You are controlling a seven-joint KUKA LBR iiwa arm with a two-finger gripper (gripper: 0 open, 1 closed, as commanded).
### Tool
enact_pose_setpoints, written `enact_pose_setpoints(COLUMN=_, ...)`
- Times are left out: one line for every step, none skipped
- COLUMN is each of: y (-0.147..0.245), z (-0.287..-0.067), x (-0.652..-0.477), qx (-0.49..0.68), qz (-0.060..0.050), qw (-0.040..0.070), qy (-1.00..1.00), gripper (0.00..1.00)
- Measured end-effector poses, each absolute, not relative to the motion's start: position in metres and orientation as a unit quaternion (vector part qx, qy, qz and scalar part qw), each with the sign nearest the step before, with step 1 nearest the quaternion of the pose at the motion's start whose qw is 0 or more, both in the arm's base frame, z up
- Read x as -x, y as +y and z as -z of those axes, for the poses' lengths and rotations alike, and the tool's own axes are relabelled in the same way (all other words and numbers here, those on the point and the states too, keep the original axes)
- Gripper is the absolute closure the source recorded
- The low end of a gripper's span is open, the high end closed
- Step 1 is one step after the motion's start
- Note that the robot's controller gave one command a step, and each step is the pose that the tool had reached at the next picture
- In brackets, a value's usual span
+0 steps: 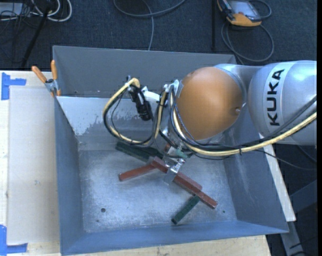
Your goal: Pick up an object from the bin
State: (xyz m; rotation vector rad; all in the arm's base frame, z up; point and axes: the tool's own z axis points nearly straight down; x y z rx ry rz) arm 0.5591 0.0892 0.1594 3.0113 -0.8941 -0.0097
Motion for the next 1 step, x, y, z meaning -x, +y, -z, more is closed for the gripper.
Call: enact_pose_setpoints(y=0.0892, z=-0.1594, x=-0.5591, qx=-0.958, qz=0.003, qw=0.0, qy=-0.285, gripper=1.0)
